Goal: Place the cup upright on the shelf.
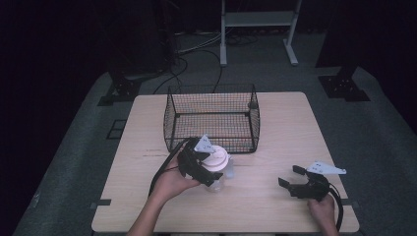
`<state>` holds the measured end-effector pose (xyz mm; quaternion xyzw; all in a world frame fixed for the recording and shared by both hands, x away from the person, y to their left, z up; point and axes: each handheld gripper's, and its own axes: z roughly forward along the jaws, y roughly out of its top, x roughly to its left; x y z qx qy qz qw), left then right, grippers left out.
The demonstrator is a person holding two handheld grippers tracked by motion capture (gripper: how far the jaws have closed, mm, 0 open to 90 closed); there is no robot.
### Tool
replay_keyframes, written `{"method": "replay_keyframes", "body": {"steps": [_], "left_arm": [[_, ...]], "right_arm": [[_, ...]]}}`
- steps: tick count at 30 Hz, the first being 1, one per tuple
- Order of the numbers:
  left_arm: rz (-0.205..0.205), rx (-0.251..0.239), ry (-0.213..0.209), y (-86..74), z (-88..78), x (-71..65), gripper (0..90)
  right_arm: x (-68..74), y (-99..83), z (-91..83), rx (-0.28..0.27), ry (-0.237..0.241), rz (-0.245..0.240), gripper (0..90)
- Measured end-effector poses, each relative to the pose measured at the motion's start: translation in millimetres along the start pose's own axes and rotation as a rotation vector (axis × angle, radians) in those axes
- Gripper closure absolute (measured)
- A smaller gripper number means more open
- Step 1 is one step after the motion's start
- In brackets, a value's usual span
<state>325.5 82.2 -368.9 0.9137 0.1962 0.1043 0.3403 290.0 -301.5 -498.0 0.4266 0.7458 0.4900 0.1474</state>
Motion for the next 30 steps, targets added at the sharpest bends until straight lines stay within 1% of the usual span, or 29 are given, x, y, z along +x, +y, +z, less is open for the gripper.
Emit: {"method": "replay_keyframes", "body": {"steps": [1,4,6,8,12,15,16,18,22,23,26,30], "left_arm": [[0.008,0.006,-0.005,1.9,0.0,0.0,5.1],[0.013,0.001,-0.020,5.6,-2.7,1.6,5.2],[0.025,0.008,-0.013,8.9,-6.2,2.2,5.1],[0.027,0.014,-0.005,13.2,-9.3,2.2,5.2],[0.058,0.033,0.006,22.6,-16.2,4.0,5.2],[0.062,0.038,-0.001,30.0,-20.9,6.3,5.2],[0.066,0.038,0.004,32.5,-22.6,6.9,5.2],[0.079,0.044,0.011,37.2,-25.5,8.0,5.2],[0.096,0.052,0.011,48.9,-32.9,8.9,5.2],[0.106,0.057,0.011,51.8,-35.1,9.9,5.2],[0.098,0.047,0.005,59.4,-40.5,12.5,5.2],[0.091,0.027,-0.023,70.2,-48.6,18.2,5.3]], "right_arm": [[-0.1,0.0,-0.1,-0.001,0.000,0.001,12.9],[-0.3,0.0,-0.2,-0.003,0.001,0.001,12.9],[-0.2,0.0,-0.3,-0.004,0.001,-0.002,12.9],[-0.3,0.0,-0.3,-0.005,0.001,-0.003,12.9],[-0.5,0.1,-0.6,-0.007,0.003,0.000,12.9],[-0.5,-0.1,-0.5,-0.008,0.003,-0.003,12.9],[-0.4,0.0,-0.5,-0.009,0.003,-0.002,12.9],[-0.4,0.1,-0.7,-0.007,0.002,0.001,12.9],[-0.2,0.1,-0.6,-0.010,0.002,0.005,12.9],[-0.4,0.0,-0.7,-0.008,0.002,0.002,12.9],[-0.7,0.1,-0.5,-0.010,0.001,0.000,12.9],[-0.6,0.1,-0.8,-0.007,0.001,0.001,12.9]]}}
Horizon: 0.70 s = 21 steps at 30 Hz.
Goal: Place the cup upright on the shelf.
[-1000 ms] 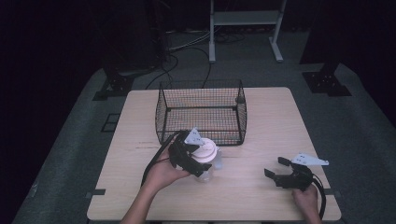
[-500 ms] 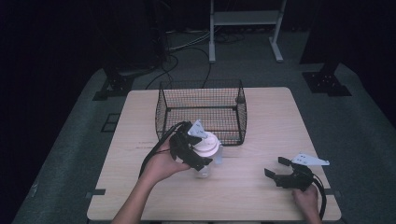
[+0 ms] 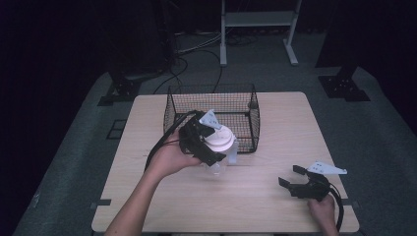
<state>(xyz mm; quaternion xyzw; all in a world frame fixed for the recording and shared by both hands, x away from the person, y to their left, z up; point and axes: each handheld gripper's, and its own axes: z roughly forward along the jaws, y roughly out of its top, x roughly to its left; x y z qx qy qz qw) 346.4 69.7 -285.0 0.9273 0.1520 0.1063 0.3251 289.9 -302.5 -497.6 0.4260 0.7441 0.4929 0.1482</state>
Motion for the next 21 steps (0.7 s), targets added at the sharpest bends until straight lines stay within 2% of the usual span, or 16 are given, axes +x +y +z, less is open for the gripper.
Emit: {"method": "replay_keyframes", "body": {"steps": [9,21], "left_arm": [[0.027,0.013,0.010,27.2,-17.1,14.9,5.3],[0.004,0.017,0.007,53.6,-23.6,43.5,5.2]], "right_arm": [[-0.2,0.0,0.0,-0.005,0.000,0.001,12.9],[-0.5,-0.3,-0.2,-0.008,0.000,0.005,12.9]]}}
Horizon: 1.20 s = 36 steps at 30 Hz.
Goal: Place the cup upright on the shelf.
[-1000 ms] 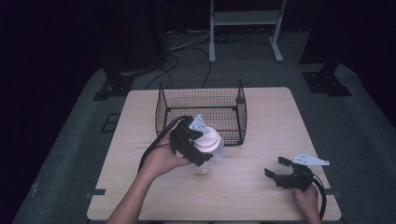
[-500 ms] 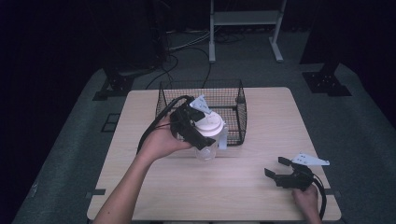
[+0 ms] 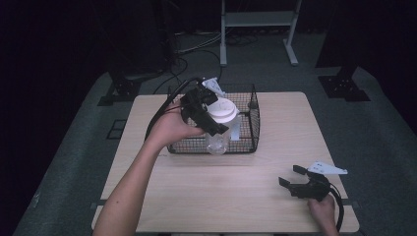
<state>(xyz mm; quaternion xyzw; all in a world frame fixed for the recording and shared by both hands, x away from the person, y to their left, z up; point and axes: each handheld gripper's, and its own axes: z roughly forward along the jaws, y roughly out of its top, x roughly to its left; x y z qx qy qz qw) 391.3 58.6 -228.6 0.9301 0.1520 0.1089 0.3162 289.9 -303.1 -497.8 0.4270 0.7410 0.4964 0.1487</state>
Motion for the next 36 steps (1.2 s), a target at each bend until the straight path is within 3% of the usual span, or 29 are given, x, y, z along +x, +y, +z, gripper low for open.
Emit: {"method": "replay_keyframes", "body": {"steps": [7,11,25,36], "left_arm": [[0.018,0.047,0.021,16.6,5.6,12.8,5.2],[0.008,0.054,0.032,24.4,7.4,23.4,5.2],[-0.056,0.050,0.065,40.8,20.1,57.4,5.2],[-0.141,0.091,0.093,35.5,50.4,85.3,5.2]], "right_arm": [[-0.6,0.0,-0.3,-0.004,0.001,0.002,12.9],[-0.6,-0.1,-0.7,-0.004,0.002,0.007,12.9],[-0.9,0.1,-0.8,-0.009,0.003,0.011,12.9],[-2.9,0.6,-1.7,-0.019,0.011,0.012,12.9]]}}
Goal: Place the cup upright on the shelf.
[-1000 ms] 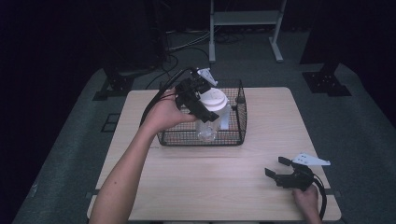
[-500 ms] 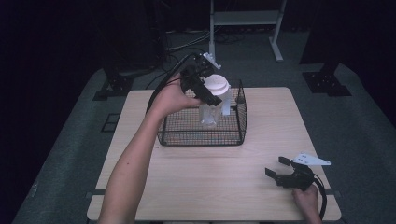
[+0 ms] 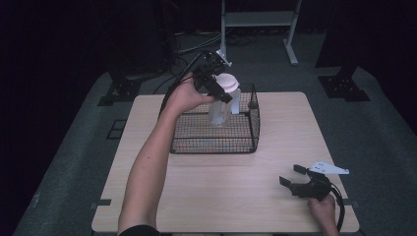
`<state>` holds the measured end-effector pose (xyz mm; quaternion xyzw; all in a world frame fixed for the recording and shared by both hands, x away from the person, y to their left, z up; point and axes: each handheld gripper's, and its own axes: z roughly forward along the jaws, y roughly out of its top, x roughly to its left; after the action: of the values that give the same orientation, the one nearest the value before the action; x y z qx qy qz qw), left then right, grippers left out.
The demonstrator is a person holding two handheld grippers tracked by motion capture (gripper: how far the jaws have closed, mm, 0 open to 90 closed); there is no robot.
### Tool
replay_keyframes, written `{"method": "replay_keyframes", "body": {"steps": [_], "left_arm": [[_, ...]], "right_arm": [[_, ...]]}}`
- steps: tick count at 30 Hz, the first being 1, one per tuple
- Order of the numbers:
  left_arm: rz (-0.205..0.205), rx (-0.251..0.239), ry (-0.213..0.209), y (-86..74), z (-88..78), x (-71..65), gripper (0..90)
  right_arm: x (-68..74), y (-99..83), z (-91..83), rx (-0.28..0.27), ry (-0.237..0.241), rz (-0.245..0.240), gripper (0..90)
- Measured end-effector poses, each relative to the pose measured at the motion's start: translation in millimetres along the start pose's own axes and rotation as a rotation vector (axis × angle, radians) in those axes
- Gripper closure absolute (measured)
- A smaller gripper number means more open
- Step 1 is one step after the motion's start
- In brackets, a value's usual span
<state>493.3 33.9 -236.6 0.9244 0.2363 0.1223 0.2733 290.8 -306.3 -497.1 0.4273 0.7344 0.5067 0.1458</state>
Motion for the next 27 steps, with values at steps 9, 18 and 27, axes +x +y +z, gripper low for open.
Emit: {"method": "replay_keyframes", "body": {"steps": [9,18,27], "left_arm": [[-0.027,0.021,0.018,0.9,27.3,9.0,5.2],[-0.065,0.055,0.026,-8.7,51.0,16.3,5.2],[-0.099,0.083,0.029,-18.7,66.8,22.4,5.2]], "right_arm": [[-1.6,0.0,-1.4,-0.007,0.003,0.010,12.9],[-1.2,0.1,-0.7,-0.006,0.002,0.011,12.9],[-1.4,0.0,-0.6,-0.007,0.003,0.006,12.9]]}}
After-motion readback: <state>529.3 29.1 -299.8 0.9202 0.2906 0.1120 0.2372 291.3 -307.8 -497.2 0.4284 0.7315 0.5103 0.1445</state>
